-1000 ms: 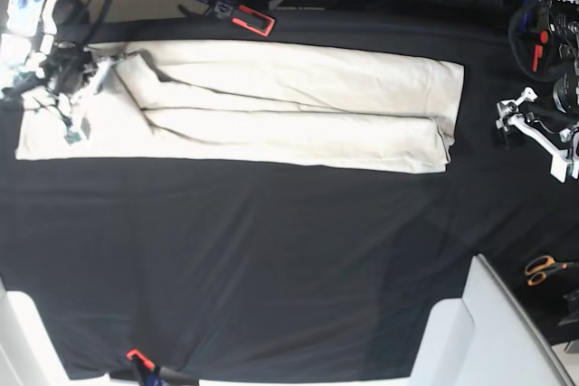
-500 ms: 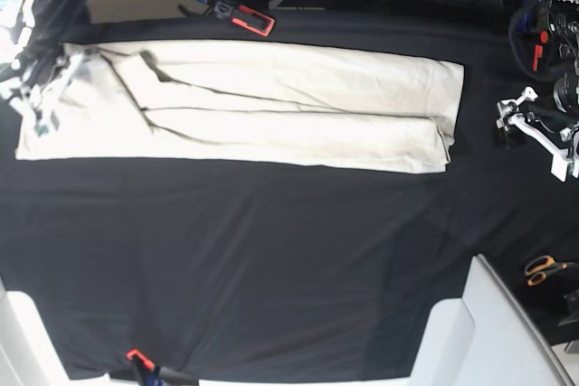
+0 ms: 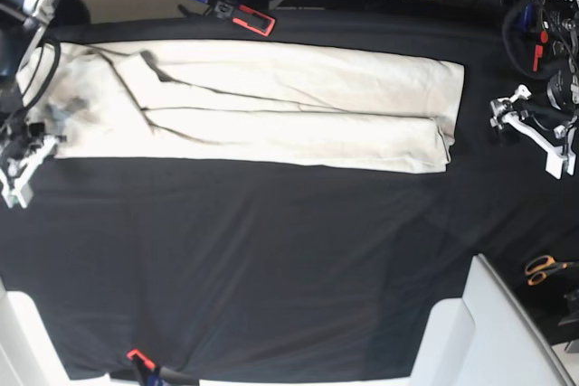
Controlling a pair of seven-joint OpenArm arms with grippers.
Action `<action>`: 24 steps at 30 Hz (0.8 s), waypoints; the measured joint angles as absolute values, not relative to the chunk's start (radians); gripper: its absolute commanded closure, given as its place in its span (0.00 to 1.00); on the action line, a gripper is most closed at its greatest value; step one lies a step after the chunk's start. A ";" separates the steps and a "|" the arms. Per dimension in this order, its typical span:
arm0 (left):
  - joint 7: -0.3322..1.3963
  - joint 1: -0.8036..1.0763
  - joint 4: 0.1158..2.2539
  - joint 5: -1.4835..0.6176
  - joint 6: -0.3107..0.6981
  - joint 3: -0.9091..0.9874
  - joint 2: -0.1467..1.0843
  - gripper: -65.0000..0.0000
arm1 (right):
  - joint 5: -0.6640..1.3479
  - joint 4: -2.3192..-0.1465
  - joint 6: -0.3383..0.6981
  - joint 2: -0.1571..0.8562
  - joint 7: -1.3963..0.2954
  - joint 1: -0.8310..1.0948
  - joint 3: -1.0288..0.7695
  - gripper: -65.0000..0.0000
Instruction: Fold the T-shirt properly
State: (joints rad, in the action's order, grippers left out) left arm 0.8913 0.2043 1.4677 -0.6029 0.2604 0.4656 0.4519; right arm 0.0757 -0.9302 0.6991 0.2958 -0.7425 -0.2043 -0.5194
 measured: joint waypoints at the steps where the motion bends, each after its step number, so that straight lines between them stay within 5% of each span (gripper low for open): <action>1: 0.891 0.202 1.468 -0.603 0.260 0.466 0.452 0.20 | 0.072 -0.876 0.693 0.307 -0.724 -0.218 -0.520 1.00; 10: 0.891 0.203 1.468 -0.603 0.259 0.466 0.452 0.20 | 0.104 -0.671 0.720 0.381 -0.511 -0.241 -0.520 1.00; 24: 0.891 0.203 1.468 -0.603 0.259 0.466 0.452 0.20 | 0.076 -0.746 0.697 0.410 -0.575 -0.240 -0.519 1.00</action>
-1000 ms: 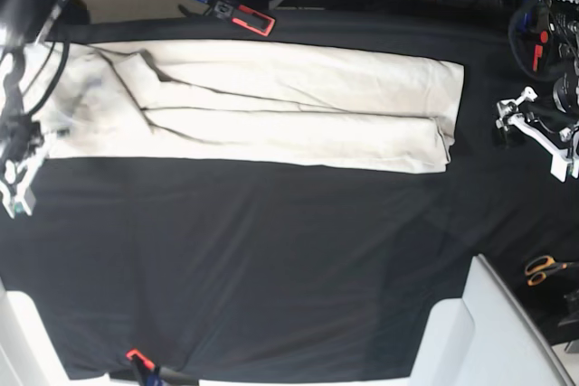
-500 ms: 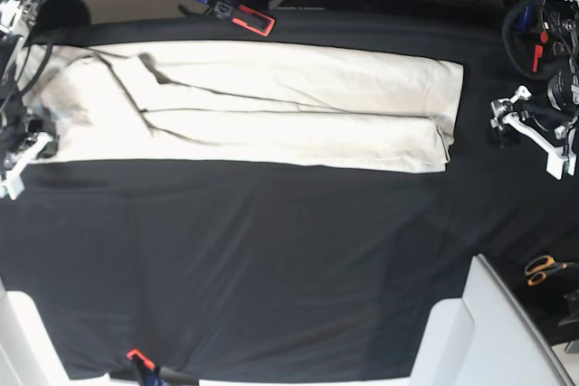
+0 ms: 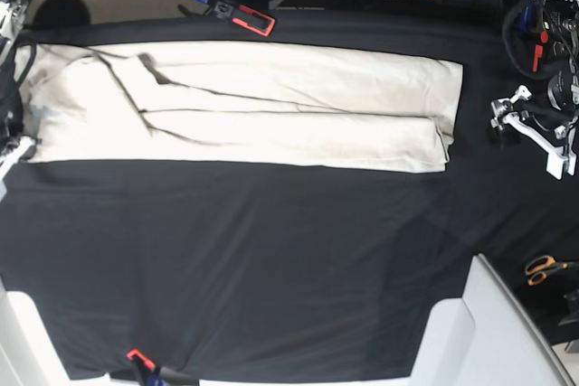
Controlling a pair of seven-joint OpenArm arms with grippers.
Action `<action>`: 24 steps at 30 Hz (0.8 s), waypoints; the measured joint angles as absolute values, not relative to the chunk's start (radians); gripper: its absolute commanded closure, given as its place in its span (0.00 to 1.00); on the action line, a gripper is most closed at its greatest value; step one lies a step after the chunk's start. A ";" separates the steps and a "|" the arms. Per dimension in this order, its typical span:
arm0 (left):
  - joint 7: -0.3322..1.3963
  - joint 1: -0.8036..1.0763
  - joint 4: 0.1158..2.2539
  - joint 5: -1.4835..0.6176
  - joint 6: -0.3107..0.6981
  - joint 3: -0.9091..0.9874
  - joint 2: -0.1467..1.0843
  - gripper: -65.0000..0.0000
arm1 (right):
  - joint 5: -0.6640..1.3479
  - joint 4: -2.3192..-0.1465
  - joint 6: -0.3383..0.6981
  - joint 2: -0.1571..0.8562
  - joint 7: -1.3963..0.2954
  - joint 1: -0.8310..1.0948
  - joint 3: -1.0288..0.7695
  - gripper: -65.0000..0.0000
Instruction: Fold the T-shirt properly
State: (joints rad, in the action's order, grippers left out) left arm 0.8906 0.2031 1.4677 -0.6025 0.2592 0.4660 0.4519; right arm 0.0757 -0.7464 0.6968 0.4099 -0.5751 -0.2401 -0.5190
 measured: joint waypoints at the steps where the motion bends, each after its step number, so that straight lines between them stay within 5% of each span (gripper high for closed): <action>1: 0.891 0.204 1.468 -0.603 0.260 0.466 0.452 0.20 | 0.073 -0.746 0.697 0.410 -0.565 -0.239 -0.519 1.00; 17: 0.891 0.233 1.471 -0.606 0.259 0.466 0.452 0.18 | 0.068 -0.562 0.697 0.465 -0.307 -0.255 -0.509 1.00; 19: 0.891 0.228 1.473 -0.606 0.259 0.468 0.451 0.15 | 0.056 -0.689 0.694 0.468 -0.344 -0.225 -0.511 1.00; 21: 0.891 0.225 1.474 -0.631 0.277 0.503 0.447 0.02 | 0.066 -0.892 0.682 0.478 -0.387 -0.166 -0.517 1.00; 24: 0.886 0.231 1.468 -0.718 0.424 0.601 0.432 0.00 | 0.069 -1.230 0.673 0.440 -0.459 -0.038 -0.540 1.00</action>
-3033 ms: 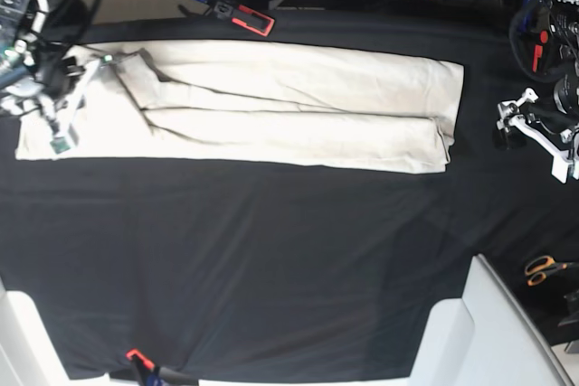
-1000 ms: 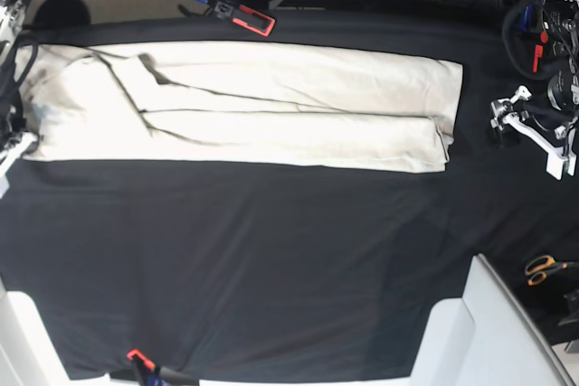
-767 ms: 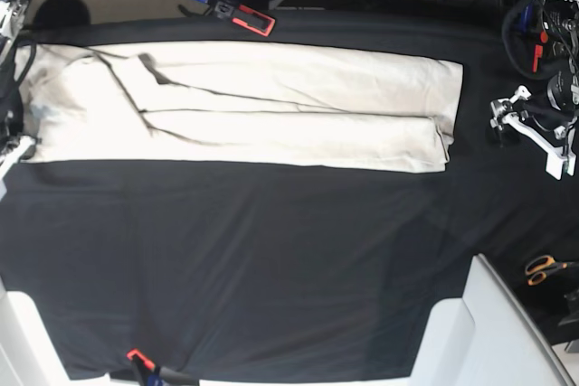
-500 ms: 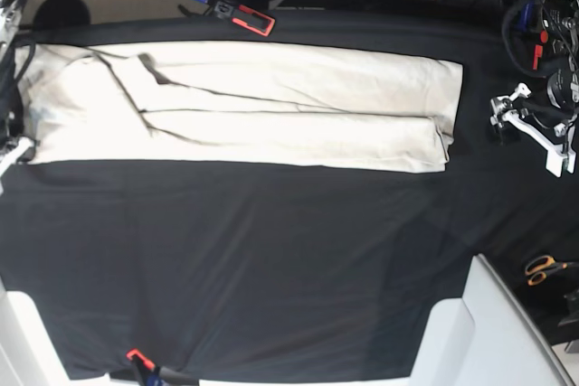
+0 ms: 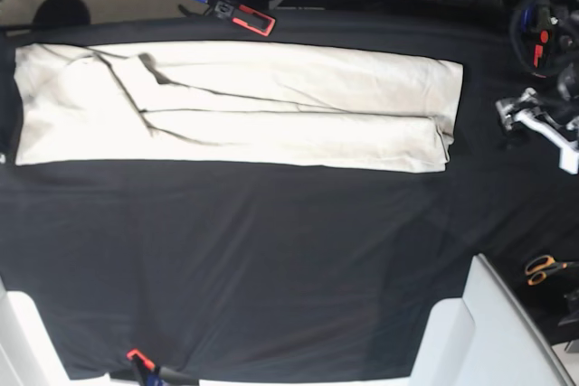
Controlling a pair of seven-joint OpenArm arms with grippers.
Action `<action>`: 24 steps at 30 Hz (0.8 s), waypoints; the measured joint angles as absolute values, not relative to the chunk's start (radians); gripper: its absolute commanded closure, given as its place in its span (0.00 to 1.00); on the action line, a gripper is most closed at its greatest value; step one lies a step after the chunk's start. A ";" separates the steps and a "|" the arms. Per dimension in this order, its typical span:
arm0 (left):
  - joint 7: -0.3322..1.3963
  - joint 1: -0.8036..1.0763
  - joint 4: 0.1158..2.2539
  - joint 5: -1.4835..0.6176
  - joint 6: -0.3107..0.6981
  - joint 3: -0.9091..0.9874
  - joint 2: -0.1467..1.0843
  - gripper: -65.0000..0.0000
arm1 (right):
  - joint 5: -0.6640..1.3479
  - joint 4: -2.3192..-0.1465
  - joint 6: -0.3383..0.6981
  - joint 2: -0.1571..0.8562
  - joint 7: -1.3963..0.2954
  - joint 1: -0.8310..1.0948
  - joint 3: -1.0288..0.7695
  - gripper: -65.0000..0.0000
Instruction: Fold the T-shirt properly
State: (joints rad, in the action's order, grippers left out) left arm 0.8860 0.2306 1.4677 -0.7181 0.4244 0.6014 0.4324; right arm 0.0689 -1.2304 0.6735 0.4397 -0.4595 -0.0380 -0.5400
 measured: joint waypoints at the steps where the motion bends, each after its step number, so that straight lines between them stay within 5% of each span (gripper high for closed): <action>1: 0.893 0.236 1.468 -0.744 0.480 0.621 0.427 0.00 | 0.073 -1.318 0.683 0.396 -0.459 0.011 -0.553 1.00; 5: 0.894 0.249 1.446 -0.772 0.702 0.636 0.398 0.00 | 0.065 -1.517 0.712 0.193 -0.505 0.172 -0.569 1.00; 24: 0.831 0.151 1.194 -0.767 0.688 0.627 0.333 0.00 | 0.070 -1.485 0.700 0.134 -0.480 0.237 -0.428 1.00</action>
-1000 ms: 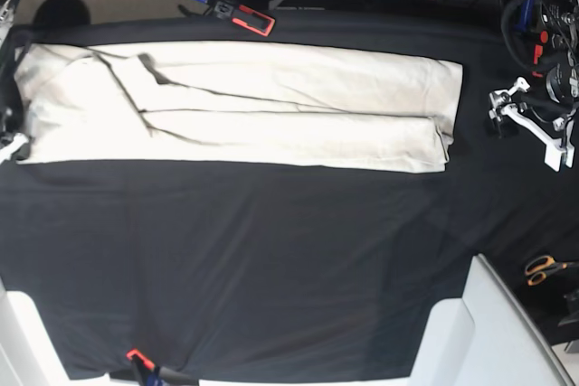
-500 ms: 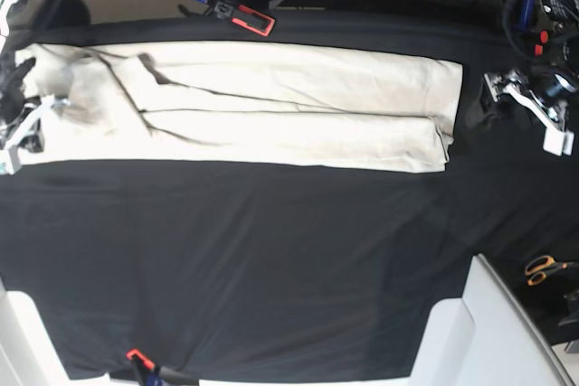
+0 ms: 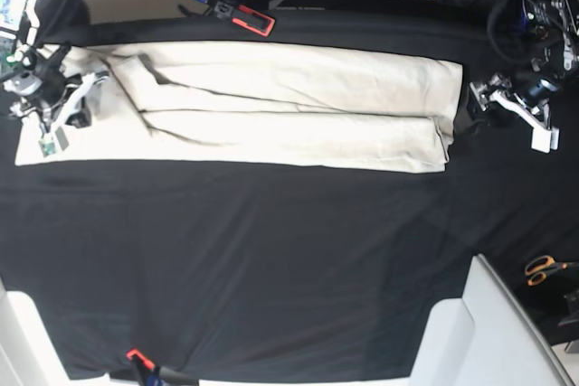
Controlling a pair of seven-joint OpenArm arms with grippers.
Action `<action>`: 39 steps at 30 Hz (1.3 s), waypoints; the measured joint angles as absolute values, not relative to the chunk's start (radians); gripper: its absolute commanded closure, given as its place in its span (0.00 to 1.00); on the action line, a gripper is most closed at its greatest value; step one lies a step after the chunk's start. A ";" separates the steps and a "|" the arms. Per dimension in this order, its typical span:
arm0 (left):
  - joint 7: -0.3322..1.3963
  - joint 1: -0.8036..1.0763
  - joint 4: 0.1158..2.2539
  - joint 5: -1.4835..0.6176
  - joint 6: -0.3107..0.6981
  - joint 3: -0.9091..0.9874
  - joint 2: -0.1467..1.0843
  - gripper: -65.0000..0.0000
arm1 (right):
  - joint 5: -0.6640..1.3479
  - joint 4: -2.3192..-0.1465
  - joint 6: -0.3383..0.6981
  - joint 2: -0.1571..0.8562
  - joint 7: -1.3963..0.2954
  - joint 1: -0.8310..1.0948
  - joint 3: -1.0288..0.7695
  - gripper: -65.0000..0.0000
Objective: Fold the T-shirt properly
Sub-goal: 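Move left gripper to the strip's other end and grasp it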
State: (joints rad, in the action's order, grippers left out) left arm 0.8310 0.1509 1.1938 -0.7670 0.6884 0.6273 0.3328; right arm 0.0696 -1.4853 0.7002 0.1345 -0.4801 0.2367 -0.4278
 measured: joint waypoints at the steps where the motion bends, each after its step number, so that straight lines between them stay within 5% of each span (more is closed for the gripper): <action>1: 0.826 0.138 1.168 -0.767 0.688 0.609 0.334 0.00 | 0.070 -1.485 0.698 0.135 -0.480 0.237 -0.428 1.00; 20: 0.750 -0.009 1.031 -0.553 0.697 0.554 0.231 0.00 | 0.069 -1.485 0.697 0.138 -0.480 0.237 -0.428 1.00; 29: 0.746 0.000 1.016 -0.552 0.696 0.553 0.231 0.47 | 0.070 -1.485 0.697 0.138 -0.480 0.236 -0.428 1.00; 36: 0.756 0.025 1.012 -0.548 0.696 0.551 0.230 1.00 | 0.070 -1.485 0.697 0.138 -0.480 0.237 -0.428 1.00; 39: 0.758 0.025 1.016 -0.548 0.696 0.550 0.230 1.00 | 0.069 -1.485 0.697 0.138 -0.480 0.237 -0.428 1.00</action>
